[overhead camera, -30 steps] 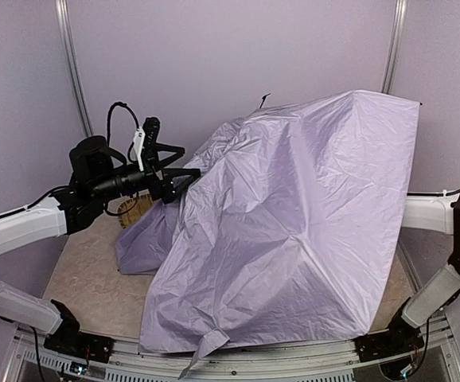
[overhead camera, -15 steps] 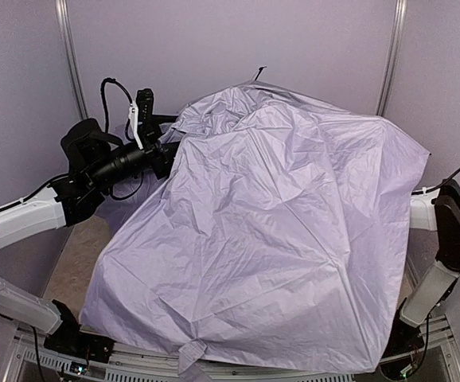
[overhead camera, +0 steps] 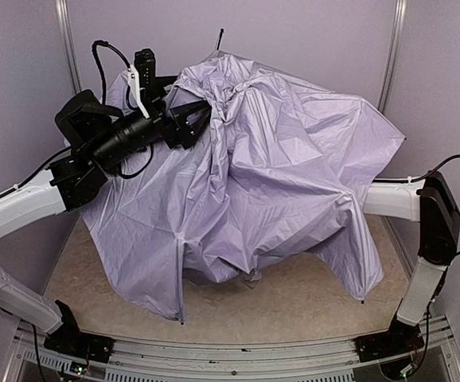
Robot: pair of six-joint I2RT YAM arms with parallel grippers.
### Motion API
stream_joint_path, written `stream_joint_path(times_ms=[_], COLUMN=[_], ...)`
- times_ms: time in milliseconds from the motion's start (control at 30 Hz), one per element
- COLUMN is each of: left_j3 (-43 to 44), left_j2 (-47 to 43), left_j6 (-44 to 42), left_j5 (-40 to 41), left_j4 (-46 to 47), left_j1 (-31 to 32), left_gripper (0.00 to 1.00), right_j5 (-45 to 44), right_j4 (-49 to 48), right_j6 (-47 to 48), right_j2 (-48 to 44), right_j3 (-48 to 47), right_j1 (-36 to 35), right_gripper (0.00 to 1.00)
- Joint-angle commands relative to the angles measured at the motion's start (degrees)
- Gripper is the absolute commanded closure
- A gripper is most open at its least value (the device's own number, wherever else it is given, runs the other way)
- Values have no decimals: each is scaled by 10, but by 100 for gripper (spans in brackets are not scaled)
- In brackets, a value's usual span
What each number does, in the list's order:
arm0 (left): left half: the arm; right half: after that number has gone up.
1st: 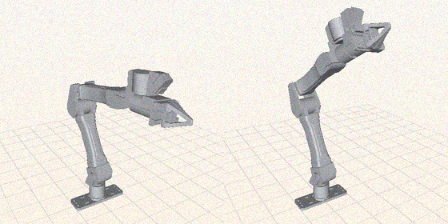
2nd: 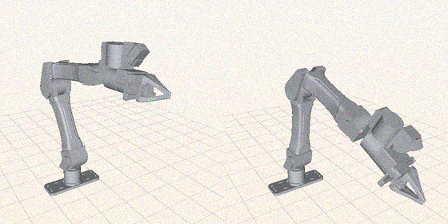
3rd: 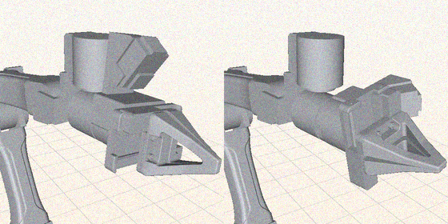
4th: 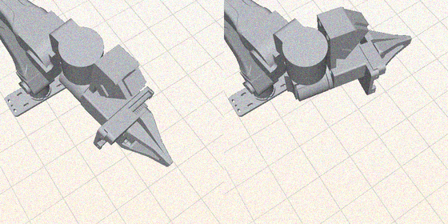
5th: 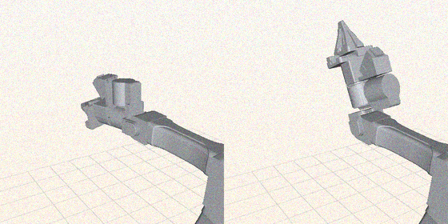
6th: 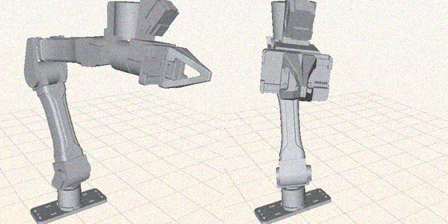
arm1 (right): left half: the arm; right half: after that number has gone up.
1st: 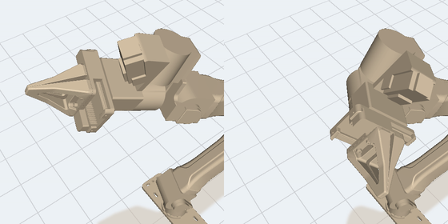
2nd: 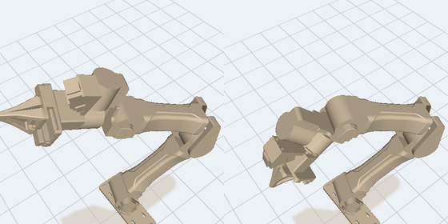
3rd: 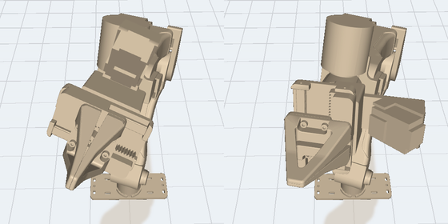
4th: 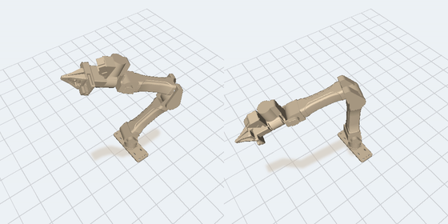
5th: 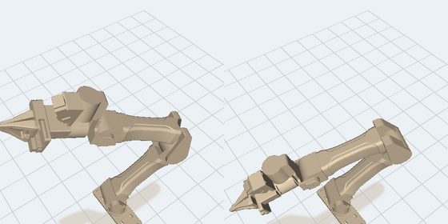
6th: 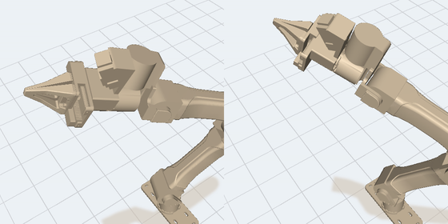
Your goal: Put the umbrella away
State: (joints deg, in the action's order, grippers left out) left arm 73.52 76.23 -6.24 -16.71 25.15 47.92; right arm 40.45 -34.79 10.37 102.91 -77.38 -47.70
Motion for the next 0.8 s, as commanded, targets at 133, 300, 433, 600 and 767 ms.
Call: stream_joint_path(times_ms=[133, 300, 433, 600, 767], left_j3=[-99, -287, -340, -318, -224], left_j2=[65, 118, 163, 164, 104], left_j6=[-1, 64, 88, 79, 86], left_j5=[18, -21, -44, 1, 9], left_j4=[-25, 109, 155, 124, 25], left_j1=[-1, -34, -9, 7, -7], left_gripper=[36, 78, 94, 95, 93], right_j5=[-34, -44, -56, -55, -52], right_j4=[23, -145, -175, -128, -53], right_j6=[6, -44, -67, -64, -56], right_j2=[63, 165, 228, 217, 135], right_j3=[22, 132, 126, 79, 42], right_j1=[-32, -23, -17, -14, -14], right_gripper=[100, 100, 100, 100, 100])
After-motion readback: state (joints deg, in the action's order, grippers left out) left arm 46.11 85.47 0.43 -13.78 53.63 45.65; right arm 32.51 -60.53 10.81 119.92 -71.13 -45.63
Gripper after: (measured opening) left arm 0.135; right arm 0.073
